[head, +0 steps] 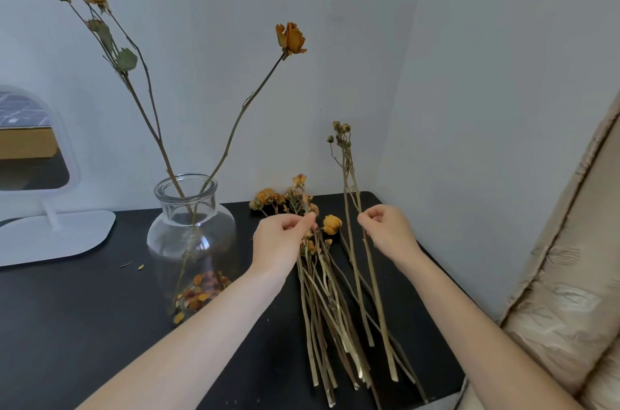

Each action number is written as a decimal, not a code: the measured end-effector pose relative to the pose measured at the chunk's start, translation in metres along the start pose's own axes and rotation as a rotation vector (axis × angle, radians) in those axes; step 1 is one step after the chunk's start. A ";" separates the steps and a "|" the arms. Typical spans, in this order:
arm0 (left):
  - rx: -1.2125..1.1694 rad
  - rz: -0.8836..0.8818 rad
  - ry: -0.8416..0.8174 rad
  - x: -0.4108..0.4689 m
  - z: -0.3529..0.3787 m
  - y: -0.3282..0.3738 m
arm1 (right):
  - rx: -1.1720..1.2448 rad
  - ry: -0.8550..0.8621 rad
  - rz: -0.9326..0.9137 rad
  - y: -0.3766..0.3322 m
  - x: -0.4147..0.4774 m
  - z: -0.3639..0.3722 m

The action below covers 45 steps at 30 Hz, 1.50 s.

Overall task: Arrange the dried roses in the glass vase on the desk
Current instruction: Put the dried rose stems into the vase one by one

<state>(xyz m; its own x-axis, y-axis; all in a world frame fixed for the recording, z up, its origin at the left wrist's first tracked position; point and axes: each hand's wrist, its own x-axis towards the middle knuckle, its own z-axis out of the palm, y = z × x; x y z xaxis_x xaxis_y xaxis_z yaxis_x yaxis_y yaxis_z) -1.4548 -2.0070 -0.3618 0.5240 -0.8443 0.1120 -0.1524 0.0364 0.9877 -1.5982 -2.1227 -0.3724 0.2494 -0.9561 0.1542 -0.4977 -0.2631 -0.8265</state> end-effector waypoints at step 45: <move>-0.039 -0.243 0.065 -0.009 -0.007 -0.010 | -0.385 -0.514 0.188 -0.007 -0.027 0.027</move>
<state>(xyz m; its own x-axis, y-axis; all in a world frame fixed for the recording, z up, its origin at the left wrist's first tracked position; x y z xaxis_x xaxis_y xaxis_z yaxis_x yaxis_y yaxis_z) -1.4520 -1.9962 -0.3723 0.5945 -0.7945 -0.1241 0.0164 -0.1423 0.9897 -1.5786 -2.0919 -0.3851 0.4460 -0.8319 -0.3303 -0.8088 -0.2165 -0.5469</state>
